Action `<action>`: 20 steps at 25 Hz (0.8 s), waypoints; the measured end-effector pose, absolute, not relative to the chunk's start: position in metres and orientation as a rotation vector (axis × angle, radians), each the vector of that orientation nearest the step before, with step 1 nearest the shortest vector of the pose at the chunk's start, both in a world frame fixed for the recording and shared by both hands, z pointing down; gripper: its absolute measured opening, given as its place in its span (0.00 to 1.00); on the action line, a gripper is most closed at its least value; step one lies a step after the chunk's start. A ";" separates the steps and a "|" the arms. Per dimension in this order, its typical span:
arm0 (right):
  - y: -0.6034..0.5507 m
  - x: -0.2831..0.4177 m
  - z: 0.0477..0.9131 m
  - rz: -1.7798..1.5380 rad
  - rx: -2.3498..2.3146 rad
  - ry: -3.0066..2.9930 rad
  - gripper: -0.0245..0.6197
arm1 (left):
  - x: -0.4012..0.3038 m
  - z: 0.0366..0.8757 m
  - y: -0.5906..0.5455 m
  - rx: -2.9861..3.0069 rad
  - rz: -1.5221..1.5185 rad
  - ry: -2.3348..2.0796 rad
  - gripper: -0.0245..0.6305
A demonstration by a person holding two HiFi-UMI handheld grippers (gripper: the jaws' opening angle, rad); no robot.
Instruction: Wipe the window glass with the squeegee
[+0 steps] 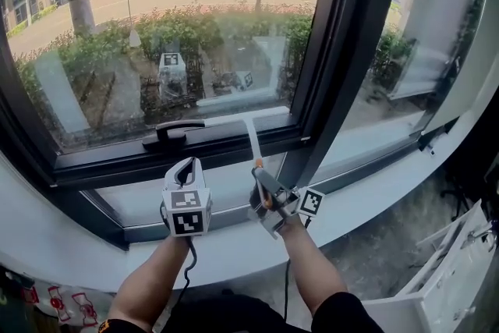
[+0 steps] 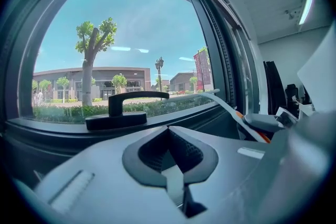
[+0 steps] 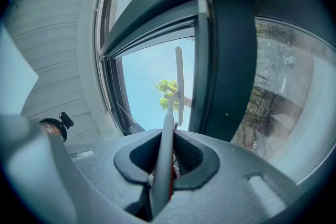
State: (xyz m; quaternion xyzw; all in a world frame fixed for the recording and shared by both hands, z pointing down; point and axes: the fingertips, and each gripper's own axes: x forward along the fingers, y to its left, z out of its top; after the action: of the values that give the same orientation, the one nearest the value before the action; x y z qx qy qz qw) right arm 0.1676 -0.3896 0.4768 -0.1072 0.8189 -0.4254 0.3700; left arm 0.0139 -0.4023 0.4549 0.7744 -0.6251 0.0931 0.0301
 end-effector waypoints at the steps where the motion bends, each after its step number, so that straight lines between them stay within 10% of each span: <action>1: -0.391 0.170 0.469 -1.069 -0.285 2.119 0.11 | 0.014 0.452 -0.404 2.392 0.282 -1.930 0.07; 20: -0.433 0.189 0.211 -0.637 -0.031 2.219 0.11 | 0.043 0.274 -0.412 2.647 -0.020 -2.028 0.06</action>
State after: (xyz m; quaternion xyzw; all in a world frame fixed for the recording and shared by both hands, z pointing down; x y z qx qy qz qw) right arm 0.1885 -0.4327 0.2114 -0.0124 0.8790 -0.2524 0.4044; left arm 0.0428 -0.4123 0.2743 0.7901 -0.6053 -0.0058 -0.0963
